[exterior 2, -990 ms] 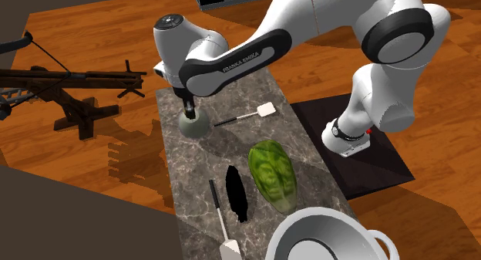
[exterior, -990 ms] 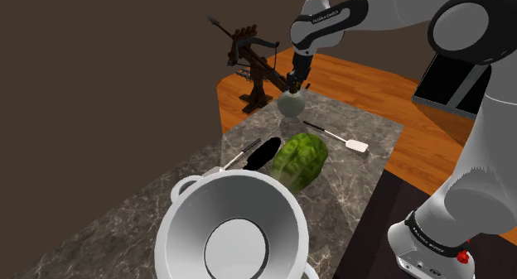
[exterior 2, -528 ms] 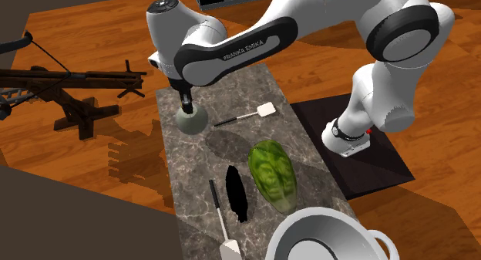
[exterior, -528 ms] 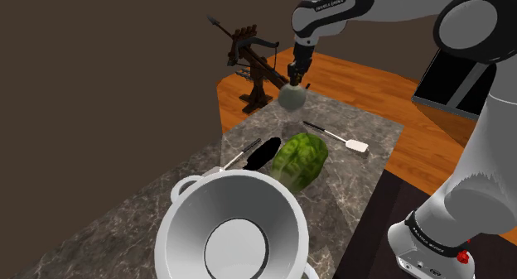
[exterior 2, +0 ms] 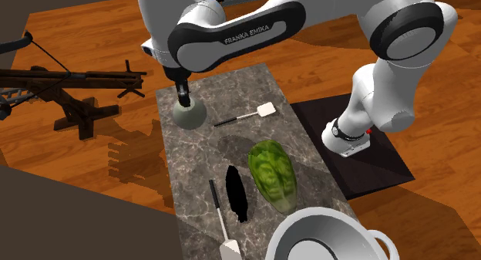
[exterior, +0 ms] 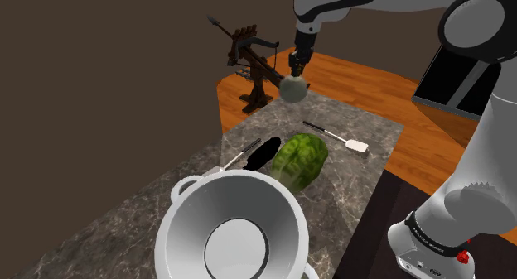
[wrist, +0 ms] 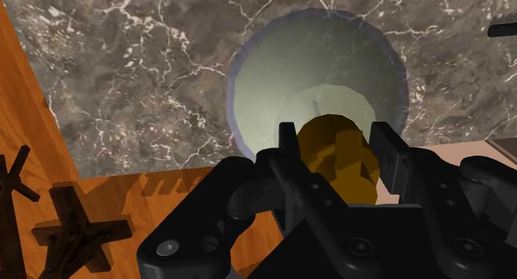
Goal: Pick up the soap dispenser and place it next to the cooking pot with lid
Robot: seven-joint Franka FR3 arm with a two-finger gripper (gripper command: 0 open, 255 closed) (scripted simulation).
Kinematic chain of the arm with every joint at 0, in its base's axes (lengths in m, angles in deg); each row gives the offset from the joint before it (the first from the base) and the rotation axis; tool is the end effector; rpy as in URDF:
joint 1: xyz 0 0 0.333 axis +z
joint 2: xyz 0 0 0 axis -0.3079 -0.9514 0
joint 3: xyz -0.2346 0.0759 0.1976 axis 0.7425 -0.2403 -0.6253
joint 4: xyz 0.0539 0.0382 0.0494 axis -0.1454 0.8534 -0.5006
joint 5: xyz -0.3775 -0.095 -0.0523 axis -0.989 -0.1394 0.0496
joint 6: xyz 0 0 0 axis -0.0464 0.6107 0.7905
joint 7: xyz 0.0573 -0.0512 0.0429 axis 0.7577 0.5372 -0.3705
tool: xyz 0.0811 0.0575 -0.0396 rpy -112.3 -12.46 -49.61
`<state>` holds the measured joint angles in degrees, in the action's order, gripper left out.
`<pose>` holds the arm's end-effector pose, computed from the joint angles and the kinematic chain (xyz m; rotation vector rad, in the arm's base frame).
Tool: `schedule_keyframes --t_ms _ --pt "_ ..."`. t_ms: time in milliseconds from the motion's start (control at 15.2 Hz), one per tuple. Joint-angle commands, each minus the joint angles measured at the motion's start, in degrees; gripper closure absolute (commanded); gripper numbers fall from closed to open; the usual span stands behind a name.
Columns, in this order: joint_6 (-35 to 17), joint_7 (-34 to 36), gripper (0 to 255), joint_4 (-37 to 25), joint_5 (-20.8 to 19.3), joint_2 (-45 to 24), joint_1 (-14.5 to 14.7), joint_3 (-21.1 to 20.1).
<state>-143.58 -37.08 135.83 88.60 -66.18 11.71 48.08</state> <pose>0.6291 -0.1452 0.4785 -3.0926 -0.0735 -0.1176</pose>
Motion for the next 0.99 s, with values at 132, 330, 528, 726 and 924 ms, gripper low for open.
schedule_keyframes --t_ms 132,330,528,726,924 --pt "2.9 0.3 255 -2.5 -0.2 0.4 0.0 0.0" --pt "5.1 0.4 255 -4.6 -0.2 0.5 -0.1 0.1" --pt "7.4 0.6 255 -7.0 -0.3 0.5 -0.1 0.1" --pt "9.8 0.7 255 -9.6 -0.3 0.3 -0.2 0.1" --pt "12.3 0.9 255 -12.4 -0.3 0.0 -0.3 0.2"
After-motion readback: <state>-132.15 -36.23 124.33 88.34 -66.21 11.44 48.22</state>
